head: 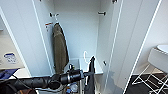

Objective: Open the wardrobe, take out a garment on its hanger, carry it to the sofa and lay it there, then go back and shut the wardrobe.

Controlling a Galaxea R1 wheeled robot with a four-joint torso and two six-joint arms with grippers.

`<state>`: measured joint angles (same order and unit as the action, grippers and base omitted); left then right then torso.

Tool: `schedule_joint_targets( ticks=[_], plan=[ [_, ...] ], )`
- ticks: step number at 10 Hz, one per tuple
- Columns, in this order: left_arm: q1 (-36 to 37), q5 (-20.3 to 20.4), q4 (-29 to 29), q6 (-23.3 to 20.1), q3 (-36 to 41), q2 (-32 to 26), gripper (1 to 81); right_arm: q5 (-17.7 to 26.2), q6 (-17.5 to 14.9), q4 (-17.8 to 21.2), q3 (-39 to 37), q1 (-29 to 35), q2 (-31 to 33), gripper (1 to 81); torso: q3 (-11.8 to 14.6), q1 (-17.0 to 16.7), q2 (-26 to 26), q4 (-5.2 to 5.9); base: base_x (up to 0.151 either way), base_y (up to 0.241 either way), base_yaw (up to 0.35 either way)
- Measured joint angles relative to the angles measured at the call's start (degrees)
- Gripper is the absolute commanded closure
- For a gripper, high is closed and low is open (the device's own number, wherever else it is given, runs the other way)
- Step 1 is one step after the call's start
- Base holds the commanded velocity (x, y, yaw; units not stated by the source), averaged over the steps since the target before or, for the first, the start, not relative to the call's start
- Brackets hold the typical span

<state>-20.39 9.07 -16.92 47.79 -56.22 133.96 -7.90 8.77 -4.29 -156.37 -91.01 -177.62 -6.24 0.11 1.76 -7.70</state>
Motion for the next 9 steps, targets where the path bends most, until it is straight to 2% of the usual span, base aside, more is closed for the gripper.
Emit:
schedule_joint_targets(
  ticks=[9],
  plan=[
    [0.1,0.0,-0.5,0.0,1.3,-0.2,81.1,-0.1,0.0,0.0,0.0,-0.1,0.0,1.0,0.0,0.0,0.0,0.0,0.0,0.0,-0.311]
  ],
)
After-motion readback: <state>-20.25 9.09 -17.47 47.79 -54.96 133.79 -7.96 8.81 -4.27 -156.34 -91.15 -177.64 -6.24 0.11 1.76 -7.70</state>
